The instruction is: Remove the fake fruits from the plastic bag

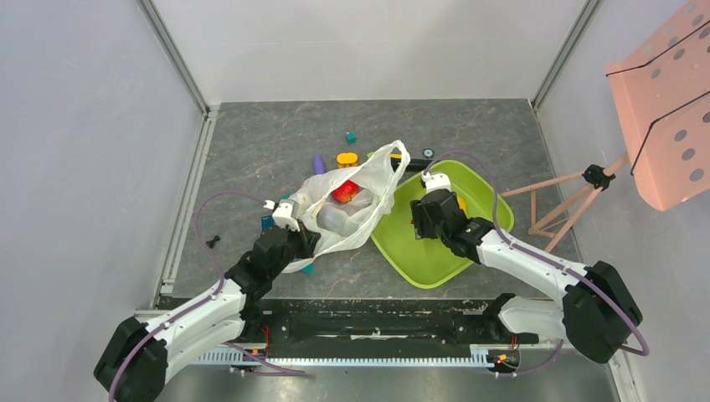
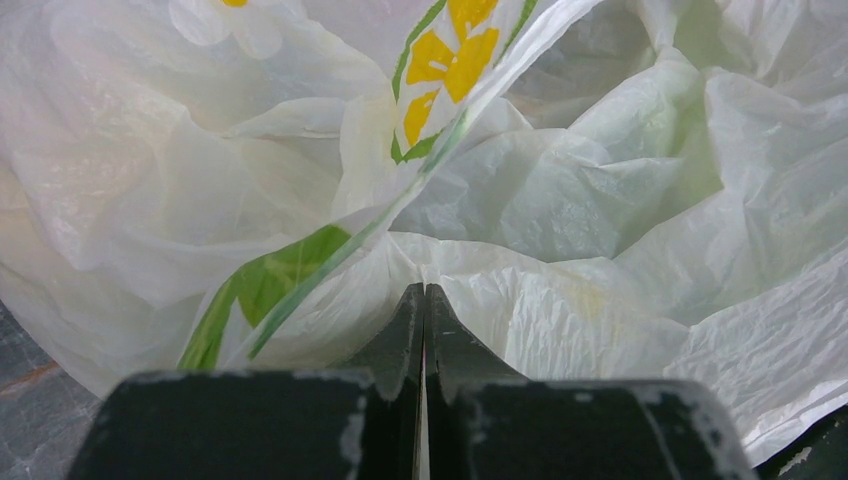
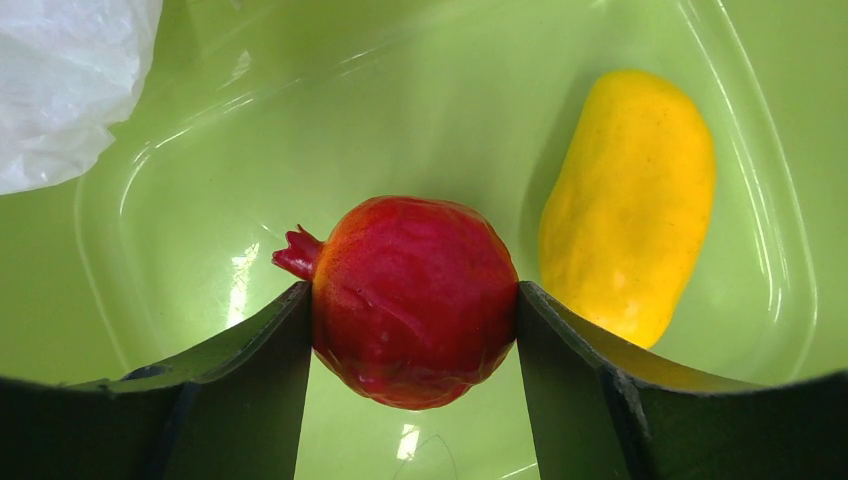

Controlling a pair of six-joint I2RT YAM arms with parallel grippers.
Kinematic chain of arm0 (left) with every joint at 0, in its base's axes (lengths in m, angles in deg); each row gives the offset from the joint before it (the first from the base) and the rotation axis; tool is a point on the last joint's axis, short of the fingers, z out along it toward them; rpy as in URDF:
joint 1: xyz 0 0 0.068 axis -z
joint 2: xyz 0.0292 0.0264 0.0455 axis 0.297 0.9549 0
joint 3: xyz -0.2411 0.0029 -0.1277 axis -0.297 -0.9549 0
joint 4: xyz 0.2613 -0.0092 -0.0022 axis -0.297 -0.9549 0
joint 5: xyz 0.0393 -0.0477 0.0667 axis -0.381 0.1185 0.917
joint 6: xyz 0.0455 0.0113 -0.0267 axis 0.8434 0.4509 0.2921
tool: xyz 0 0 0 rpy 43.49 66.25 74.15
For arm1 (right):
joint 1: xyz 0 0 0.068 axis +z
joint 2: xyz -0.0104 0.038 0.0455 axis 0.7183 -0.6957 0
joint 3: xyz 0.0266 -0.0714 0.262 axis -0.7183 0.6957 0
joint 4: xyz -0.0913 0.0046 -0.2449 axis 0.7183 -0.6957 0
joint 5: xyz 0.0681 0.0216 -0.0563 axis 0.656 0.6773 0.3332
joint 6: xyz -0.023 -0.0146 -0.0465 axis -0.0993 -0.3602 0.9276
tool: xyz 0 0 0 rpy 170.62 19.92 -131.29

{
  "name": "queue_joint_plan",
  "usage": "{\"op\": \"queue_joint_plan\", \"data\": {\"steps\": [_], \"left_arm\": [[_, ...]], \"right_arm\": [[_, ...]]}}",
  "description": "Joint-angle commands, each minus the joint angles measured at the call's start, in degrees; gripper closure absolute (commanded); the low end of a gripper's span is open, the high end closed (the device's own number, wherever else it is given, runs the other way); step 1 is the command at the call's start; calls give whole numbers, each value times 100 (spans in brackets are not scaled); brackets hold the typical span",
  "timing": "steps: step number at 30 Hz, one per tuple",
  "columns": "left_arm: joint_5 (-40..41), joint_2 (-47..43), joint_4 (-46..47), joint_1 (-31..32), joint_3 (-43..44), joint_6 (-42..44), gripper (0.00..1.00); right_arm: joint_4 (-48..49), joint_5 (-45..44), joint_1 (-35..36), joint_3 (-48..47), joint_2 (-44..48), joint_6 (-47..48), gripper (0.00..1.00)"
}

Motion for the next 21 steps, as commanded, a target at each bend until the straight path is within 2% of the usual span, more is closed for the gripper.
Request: {"op": "queue_joint_plan", "data": {"steps": [1,4,13,21], "left_arm": [[-1,-8,249,-44,116,220,98],[-7,61,282,-44,124,213,98],[-45,216,309,-43,160,217,98],[-29,242,299,-39,178,206,98]], "right_arm": [[245,102,-53,-3,-171,105,40],[246,112,-74,17,-259,110,37],[-9,-8,-71,-149,32,223,19],[-349,38,-73,-466,459,273,15]]}}
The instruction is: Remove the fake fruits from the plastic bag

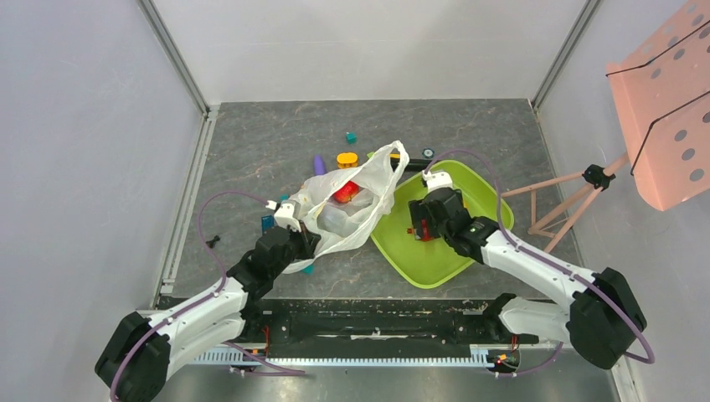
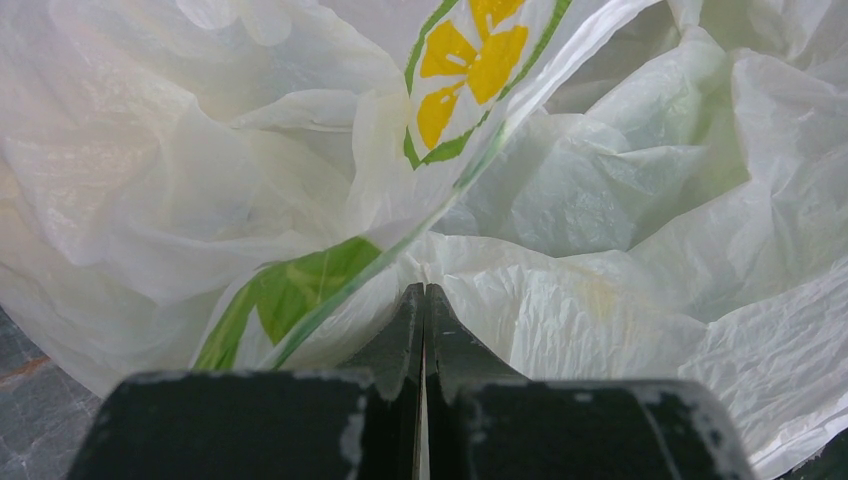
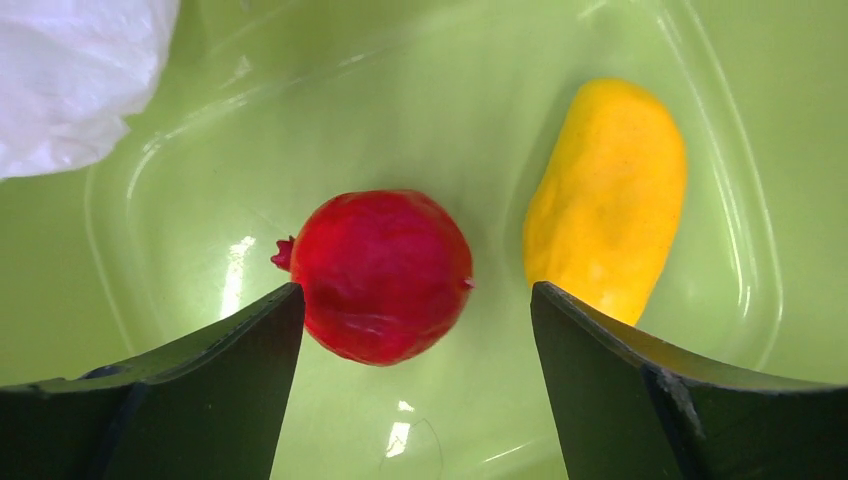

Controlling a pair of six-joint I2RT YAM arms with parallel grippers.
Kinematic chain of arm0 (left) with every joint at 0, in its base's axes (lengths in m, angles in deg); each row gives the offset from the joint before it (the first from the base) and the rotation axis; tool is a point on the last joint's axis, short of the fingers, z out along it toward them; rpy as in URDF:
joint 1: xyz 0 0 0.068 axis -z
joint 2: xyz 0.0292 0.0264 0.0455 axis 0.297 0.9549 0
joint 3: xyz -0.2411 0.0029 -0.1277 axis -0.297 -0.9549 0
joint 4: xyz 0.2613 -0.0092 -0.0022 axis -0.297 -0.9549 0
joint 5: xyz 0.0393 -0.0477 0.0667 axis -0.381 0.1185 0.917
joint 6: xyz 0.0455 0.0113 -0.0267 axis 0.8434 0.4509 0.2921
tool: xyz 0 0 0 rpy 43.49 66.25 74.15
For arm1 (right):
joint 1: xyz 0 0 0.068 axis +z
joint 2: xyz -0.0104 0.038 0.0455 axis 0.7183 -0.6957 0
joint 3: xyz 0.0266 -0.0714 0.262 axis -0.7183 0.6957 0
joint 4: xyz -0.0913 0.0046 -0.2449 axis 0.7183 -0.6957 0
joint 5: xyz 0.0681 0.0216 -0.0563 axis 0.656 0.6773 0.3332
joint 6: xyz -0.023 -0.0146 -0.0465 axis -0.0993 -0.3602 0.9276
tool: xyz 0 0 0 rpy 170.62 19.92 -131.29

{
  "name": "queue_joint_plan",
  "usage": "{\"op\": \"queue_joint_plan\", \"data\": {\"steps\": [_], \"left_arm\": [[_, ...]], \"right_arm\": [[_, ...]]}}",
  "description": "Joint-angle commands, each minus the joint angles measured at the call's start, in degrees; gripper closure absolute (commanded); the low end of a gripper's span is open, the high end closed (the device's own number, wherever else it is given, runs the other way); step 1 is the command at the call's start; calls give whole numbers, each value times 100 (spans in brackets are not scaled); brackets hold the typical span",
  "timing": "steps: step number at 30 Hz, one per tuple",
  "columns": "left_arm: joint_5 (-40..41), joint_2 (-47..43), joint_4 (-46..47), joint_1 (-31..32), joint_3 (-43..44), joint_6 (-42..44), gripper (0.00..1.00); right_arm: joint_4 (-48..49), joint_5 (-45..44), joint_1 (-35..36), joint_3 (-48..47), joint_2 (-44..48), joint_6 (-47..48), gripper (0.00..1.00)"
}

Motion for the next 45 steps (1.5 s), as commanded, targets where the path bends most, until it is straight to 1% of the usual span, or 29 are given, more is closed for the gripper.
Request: {"op": "queue_joint_plan", "data": {"steps": [1,4,6,9,11,15,17,20,22,24,26,28,31,34,39,45], "left_arm": [[-18,44,274,-44,176,205,98],[-10,62,258,-44,193,211,98],[2,80,247,-44,213,204,98],[7,81,233,-43,211,204,98],[4,95,229,-43,222,196,98],[-7,147,209,-44,245,196,98],[-8,137,191,-37,255,196,98],[5,108,190,-44,246,195,98],[8,113,190,-44,246,195,98],[0,121,190,-39,250,197,98],[-17,123,177,-40,248,197,98],[-33,113,181,-42,244,198,98],[-24,122,189,-44,242,190,98],[29,102,164,-39,246,183,98],[110,67,130,-44,255,151,98],[155,79,120,-42,268,166,98]], "right_arm": [[-158,99,-25,-421,499,142,15],[20,781,11,-436,887,578,22],[-22,796,164,-422,1066,655,24],[29,521,798,-398,1290,639,25],[30,151,1524,-559,1257,569,26],[-94,-741,2920,-1180,806,443,28],[-132,-1065,3489,-1514,501,430,29],[-130,-1132,4109,-2164,-122,577,33],[-117,-1102,4282,-2616,-585,681,34],[-59,-1250,4275,-2961,-1016,783,35],[-119,-1320,4069,-3305,-1410,856,36],[-139,-1044,3633,-3561,-1741,761,39],[76,-509,2930,-3666,-2133,650,44],[187,-199,2559,-3801,-2535,708,45],[297,215,2125,-4058,-3211,645,46],[462,244,1751,-4312,-3771,474,49]]}}
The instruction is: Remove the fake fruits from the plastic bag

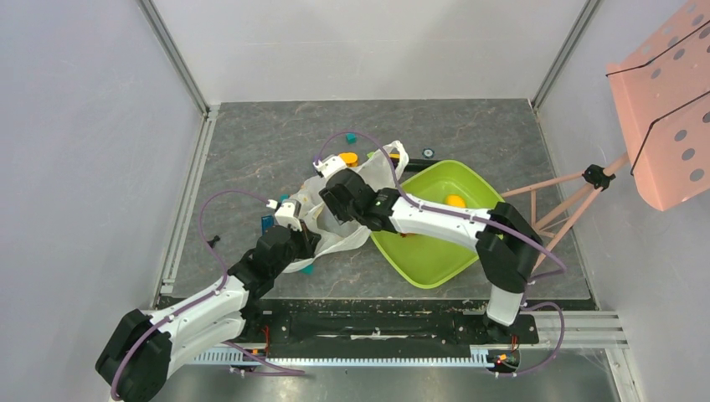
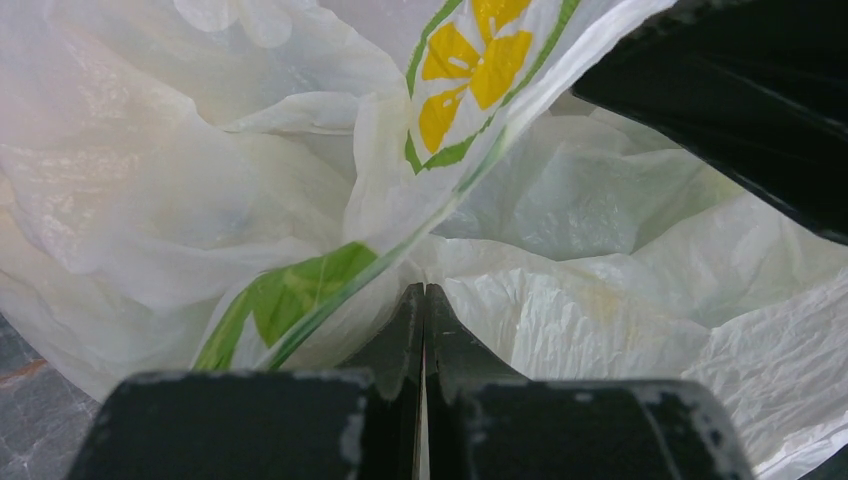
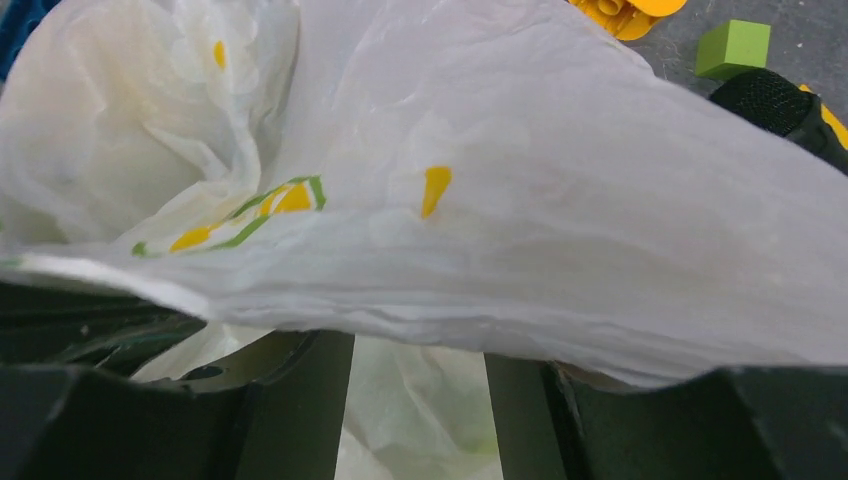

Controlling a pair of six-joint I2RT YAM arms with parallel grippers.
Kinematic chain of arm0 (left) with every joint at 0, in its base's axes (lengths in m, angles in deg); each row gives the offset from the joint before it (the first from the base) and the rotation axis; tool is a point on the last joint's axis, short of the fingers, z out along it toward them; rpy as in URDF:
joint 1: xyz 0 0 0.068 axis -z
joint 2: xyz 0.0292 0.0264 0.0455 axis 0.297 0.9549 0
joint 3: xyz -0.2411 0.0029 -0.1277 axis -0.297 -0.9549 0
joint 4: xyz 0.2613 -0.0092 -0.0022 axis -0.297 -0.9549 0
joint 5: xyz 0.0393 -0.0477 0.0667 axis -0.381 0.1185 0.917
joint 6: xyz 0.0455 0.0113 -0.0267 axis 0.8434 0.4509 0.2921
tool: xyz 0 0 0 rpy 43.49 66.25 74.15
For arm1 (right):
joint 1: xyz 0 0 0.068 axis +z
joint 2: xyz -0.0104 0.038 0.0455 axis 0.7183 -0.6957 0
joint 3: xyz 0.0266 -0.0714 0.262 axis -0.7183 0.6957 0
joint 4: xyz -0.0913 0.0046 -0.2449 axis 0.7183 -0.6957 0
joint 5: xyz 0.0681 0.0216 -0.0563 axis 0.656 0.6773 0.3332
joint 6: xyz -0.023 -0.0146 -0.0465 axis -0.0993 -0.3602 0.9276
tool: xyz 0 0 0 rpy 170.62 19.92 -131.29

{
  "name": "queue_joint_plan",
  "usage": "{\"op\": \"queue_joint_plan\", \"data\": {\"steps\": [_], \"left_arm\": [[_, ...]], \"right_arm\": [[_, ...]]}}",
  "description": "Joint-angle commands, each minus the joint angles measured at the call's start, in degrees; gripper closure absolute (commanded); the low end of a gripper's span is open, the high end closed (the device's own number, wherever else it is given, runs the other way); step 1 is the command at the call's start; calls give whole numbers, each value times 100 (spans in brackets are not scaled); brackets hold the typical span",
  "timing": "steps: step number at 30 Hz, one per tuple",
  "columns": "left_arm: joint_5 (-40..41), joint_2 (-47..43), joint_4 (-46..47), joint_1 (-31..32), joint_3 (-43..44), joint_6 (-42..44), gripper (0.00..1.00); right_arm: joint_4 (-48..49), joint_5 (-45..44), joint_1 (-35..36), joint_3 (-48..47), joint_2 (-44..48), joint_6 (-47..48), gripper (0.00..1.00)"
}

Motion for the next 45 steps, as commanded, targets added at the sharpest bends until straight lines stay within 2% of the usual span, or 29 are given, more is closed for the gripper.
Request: {"op": "queue_joint_plan", "data": {"steps": [1,5,17,25,34,40,45], "left_arm": [[132,-22,134,-44,209,164,98],[126,9,135,-43,226,166,98],[141,-22,133,-40,226,177,98],[139,4,133,-42,235,180,98],[148,7,120,-43,235,184,98],[154,34,124,-44,247,177,98],[153,72,121,-43,261,180,98]], "right_arm": [[403,155,-255,-459,-320,-210,49],[608,109,-450,-620,-633,-370,43],[870,141,-790,-1289,-1555,-639,12],[916,-23,-937,-1588,-2034,-754,2],[848,210,-1065,-1661,-2309,-796,4],[1003,323,-1061,-1381,-2031,-769,23],[1025,483,-1065,-990,-1352,-803,28]]}}
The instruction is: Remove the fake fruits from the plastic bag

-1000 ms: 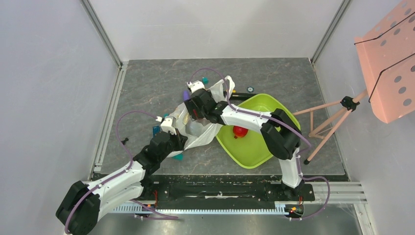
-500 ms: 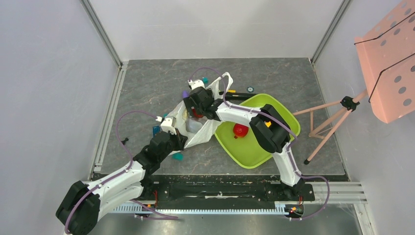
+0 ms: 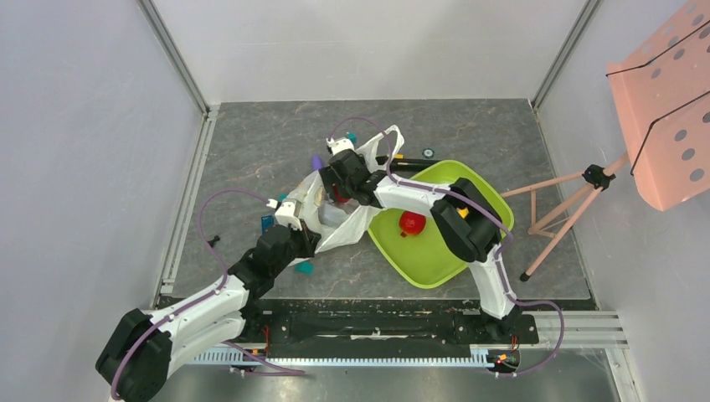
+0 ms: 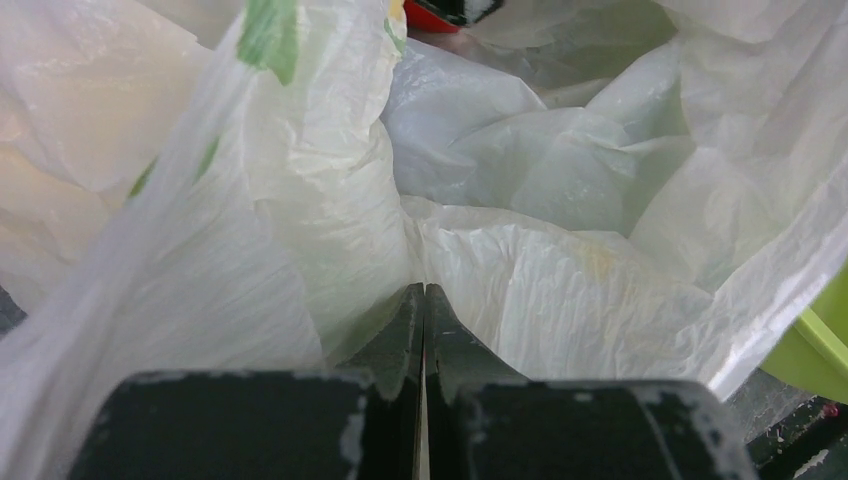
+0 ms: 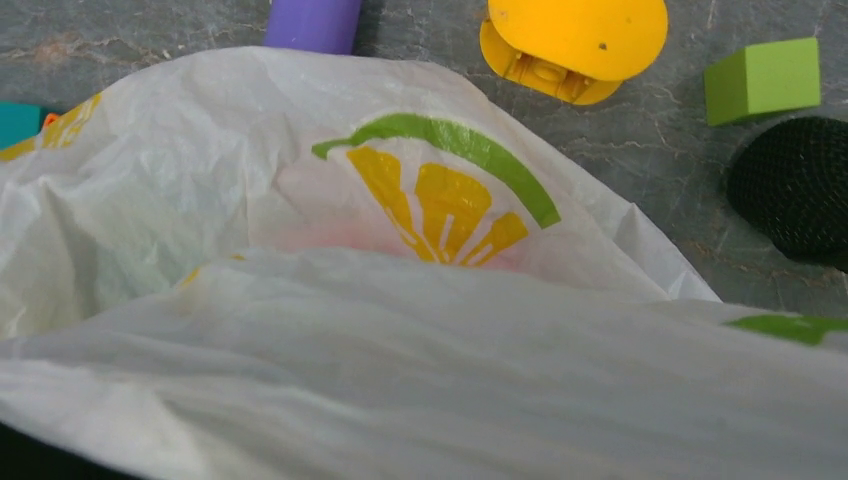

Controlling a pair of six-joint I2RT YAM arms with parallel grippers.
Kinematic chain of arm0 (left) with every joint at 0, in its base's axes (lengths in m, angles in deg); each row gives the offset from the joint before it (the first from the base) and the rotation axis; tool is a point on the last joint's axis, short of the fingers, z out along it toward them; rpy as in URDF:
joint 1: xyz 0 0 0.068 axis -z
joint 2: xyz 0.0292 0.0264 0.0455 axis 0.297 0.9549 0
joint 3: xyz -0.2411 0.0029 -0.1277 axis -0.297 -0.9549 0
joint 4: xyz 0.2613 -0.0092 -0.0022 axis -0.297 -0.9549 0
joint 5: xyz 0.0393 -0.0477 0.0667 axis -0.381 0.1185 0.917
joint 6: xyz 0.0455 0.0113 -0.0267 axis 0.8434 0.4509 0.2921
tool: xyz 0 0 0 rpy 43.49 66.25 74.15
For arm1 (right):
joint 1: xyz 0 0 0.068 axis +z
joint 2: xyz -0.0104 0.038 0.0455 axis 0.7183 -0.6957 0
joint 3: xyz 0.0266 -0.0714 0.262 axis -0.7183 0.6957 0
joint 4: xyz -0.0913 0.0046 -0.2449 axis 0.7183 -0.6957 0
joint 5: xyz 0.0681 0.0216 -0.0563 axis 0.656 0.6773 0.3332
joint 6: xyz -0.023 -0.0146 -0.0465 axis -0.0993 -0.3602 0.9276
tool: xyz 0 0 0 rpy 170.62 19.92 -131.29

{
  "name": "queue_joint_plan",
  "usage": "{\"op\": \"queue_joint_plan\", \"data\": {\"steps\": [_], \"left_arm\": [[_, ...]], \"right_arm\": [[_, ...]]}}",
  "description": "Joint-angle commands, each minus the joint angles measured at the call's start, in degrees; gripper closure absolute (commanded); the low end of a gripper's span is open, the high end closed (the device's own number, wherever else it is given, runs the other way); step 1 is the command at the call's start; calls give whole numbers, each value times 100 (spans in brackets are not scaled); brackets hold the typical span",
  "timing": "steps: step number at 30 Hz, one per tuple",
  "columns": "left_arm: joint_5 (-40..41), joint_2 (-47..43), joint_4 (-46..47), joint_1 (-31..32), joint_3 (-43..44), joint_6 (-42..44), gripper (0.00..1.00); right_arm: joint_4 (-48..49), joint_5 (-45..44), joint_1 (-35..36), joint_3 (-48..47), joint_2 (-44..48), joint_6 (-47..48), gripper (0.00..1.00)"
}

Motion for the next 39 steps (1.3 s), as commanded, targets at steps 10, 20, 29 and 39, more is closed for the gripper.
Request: {"op": "queue_joint_plan", "data": {"steps": [10,20,29,39], "left_arm": [[169,85,98,-44,253,169,98],[157,144,100,-38,268,161,98],[161,151,98,-43,271,161,98],[178,145,87,-43,271,153,98]], "right_arm": [[358,1385,-16,1204,2125,-212,28],[294,2797,247,1616,2787,-106,26],[-251,2169,1032,1780,3495,322,26],[199,2574,1232,3067,5159,151,27]]}}
